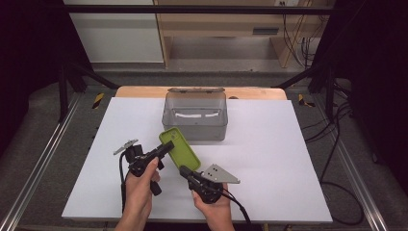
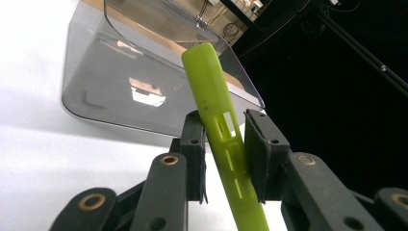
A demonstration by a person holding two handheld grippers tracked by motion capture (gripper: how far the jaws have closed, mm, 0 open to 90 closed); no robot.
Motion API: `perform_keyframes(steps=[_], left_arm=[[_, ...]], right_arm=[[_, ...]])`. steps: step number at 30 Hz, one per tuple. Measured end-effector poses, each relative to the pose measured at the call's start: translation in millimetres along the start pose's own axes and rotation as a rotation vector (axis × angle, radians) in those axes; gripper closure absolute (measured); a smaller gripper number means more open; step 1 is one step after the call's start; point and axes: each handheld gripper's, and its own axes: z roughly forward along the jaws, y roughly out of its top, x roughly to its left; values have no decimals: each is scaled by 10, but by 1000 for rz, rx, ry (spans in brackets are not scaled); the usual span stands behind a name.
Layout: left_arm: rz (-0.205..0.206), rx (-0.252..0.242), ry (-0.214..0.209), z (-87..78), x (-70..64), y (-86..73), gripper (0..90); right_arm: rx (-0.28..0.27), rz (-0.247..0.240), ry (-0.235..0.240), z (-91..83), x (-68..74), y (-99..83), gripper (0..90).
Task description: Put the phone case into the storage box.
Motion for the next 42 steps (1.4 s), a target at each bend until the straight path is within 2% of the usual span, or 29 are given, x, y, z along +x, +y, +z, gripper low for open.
perform_keyframes(steps=[27, 42], left_arm=[[30, -9, 2, 6, -118, 13, 774], [78, -10, 13, -2, -172, 21, 779]], right_arm=[[27, 16, 1, 77, -10, -54, 879], [26, 40, 9, 103, -18, -64, 876]])
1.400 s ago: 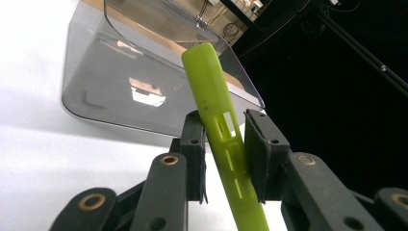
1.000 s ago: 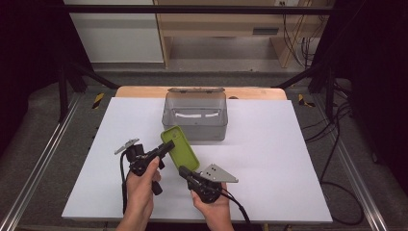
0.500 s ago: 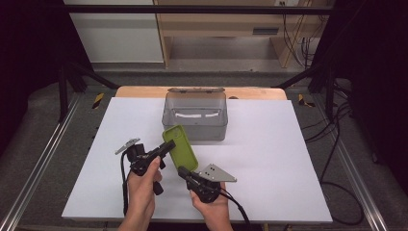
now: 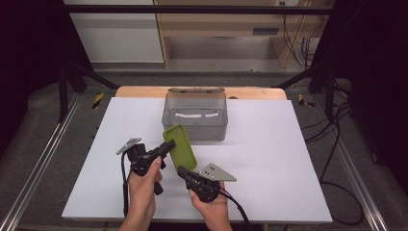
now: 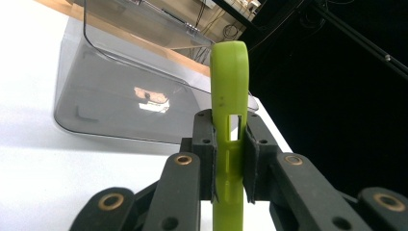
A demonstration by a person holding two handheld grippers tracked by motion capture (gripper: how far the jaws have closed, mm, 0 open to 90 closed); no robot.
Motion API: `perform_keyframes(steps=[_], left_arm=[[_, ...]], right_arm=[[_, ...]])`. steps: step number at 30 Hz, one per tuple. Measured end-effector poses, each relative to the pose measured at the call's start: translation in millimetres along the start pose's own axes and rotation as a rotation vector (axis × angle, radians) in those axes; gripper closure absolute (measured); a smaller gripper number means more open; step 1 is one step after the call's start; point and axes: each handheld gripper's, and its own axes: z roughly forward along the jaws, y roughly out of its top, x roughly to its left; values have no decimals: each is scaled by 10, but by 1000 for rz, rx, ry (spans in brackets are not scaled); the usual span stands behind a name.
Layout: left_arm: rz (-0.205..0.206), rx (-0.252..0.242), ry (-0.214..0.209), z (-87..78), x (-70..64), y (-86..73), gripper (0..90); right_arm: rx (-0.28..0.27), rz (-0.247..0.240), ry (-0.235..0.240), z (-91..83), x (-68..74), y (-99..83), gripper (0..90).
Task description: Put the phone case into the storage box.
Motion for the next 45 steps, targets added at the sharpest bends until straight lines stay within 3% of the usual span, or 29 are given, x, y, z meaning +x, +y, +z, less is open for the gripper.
perform_keyframes(steps=[3, 9, 18, 24, 34, 40, 45], left_arm=[[6, 1, 0, 0, 2, 3, 779], [41, -1, 9, -5, -23, 18, 779], [117, -7, 41, -15, -64, 39, 778], [159, -10, 61, -17, -76, 49, 778], [209, -7, 85, -21, -104, 75, 777], [240, -4, 91, -21, -153, 108, 777], [264, -2, 94, -26, -192, 166, 776]], right_arm=[[4, 12, 11, 11, -10, -2, 867], [10, 21, 27, 14, -34, 10, 726], [6, -3, -27, -77, -155, 97, 574], [45, -51, -74, -133, -294, 164, 428], [117, -96, -109, -237, -570, 204, 241], [143, -102, -137, -352, -696, 224, 118], [150, -105, -168, -480, -800, 226, 86]])
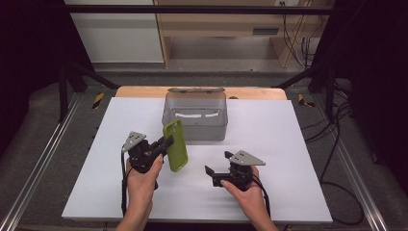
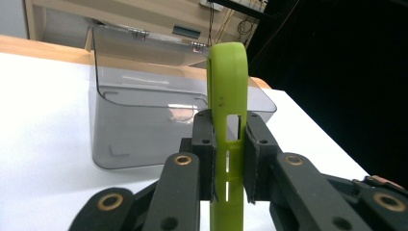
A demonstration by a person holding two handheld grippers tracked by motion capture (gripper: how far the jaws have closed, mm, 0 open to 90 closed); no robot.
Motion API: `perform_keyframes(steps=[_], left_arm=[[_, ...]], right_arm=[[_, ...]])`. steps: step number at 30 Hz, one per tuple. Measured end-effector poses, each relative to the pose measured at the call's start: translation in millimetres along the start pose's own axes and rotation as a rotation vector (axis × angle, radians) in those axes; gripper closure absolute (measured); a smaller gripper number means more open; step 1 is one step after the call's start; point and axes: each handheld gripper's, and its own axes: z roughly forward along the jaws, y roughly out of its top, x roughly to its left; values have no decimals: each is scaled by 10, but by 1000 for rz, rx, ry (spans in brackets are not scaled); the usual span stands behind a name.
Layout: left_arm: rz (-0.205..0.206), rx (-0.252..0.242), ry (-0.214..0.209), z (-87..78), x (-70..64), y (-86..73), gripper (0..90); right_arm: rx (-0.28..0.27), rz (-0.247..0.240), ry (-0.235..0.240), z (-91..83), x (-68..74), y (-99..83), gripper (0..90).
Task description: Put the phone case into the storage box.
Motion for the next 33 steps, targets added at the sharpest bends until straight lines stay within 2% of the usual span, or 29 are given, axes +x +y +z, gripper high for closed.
perform_keyframes(steps=[2, 5, 9, 14, 20, 22, 26, 29, 32, 33], left_arm=[[6, -1, 1, 1, -9, 31, 776], [31, -3, 8, -4, -32, 95, 776], [48, -6, 8, -13, -55, 193, 776], [67, -8, 16, -10, -67, 371, 776], [95, -15, 32, -5, -90, 546, 776], [93, -18, 37, 9, -87, 595, 776], [99, -29, 48, 44, -81, 702, 776], [79, -32, 45, 76, -55, 775, 776], [84, -22, 46, 122, -29, 829, 776], [74, -24, 38, 137, -10, 843, 776]], right_arm=[[1, -3, -26, -56, -58, -14, 85], [-4, 4, -37, -131, -141, -30, 79], [-30, 4, -70, -245, -243, -32, 68], [-62, -31, -129, -369, -381, -61, 57], [-102, -26, -189, -478, -543, -127, 54], [-108, -39, -221, -494, -575, -136, 55], [-128, -49, -237, -514, -601, -136, 59], [-151, -82, -262, -534, -591, -124, 66], [-144, -116, -291, -556, -587, -107, 73], [-138, -120, -298, -564, -589, -108, 81]])
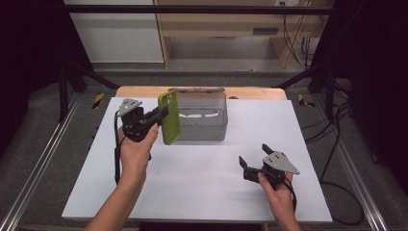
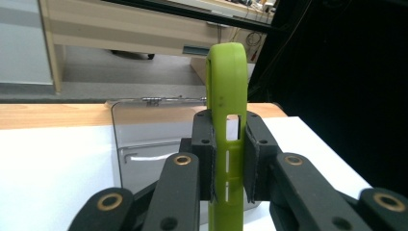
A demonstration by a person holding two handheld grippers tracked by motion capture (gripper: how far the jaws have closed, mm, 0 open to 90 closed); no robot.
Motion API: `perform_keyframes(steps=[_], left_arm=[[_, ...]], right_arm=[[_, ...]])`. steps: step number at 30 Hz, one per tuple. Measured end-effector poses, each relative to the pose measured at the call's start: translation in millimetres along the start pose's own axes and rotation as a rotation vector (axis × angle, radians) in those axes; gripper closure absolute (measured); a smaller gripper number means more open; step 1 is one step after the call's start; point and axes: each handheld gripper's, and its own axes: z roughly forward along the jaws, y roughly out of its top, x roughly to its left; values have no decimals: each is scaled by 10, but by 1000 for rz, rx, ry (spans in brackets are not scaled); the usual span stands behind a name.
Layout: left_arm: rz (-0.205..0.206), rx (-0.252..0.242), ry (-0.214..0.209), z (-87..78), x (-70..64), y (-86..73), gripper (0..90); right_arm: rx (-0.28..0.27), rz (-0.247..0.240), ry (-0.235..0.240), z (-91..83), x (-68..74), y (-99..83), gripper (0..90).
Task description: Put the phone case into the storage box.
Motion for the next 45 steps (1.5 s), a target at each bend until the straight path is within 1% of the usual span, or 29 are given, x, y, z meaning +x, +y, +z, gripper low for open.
perform_keyframes(steps=[2, 4, 5, 6, 8, 10, 13, 15, 18, 20, 21, 22, 24, 28, 29, 33, 36, 40, 45], left_arm=[[-18, 6, -4, 39, 49, 29, 776], [-35, 7, 3, 76, 101, 64, 776], [-37, 4, 5, 94, 127, 95, 775], [-34, 0, 6, 105, 139, 115, 776], [-18, -3, 15, 135, 162, 182, 776], [-9, -11, 22, 156, 175, 254, 776], [2, -27, 27, 176, 180, 367, 776], [19, -42, 30, 197, 178, 445, 776], [41, -52, 34, 250, 185, 534, 776], [49, -56, 35, 295, 200, 569, 776], [50, -61, 35, 316, 211, 579, 776], [50, -64, 35, 338, 226, 584, 776], [50, -66, 38, 380, 267, 584, 776], [34, -61, 51, 447, 351, 558, 776], [33, -59, 54, 459, 360, 549, 776], [73, -50, 70, 500, 320, 528, 776], [69, -40, 64, 535, 280, 509, 776], [87, -24, 79, 590, 246, 484, 776], [92, -6, 86, 652, 222, 457, 776]], right_arm=[[25, -18, -4, -30, -5, -21, 82], [46, -11, 0, -62, -14, -52, 78], [52, -11, 4, -78, -27, -70, 77], [46, -14, -10, -105, -45, -90, 78], [27, -17, -21, -140, -83, -113, 86], [21, -2, -15, -149, -114, -119, 86], [8, 17, -25, -163, -154, -122, 85], [3, 33, -25, -163, -158, -128, 76], [5, 38, -18, -157, -149, -142, 71], [14, 33, -16, -145, -136, -162, 70], [17, 35, -15, -137, -127, -169, 68], [17, 21, -14, -130, -126, -174, 67], [22, 35, -13, -134, -108, -166, 65], [18, 24, -16, -132, -101, -165, 60], [17, 31, -15, -131, -97, -165, 60], [19, 35, -16, -122, -94, -166, 59], [28, 30, -21, -116, -87, -171, 60], [25, 26, -20, -117, -74, -169, 59], [27, 32, -20, -109, -84, -173, 59]])
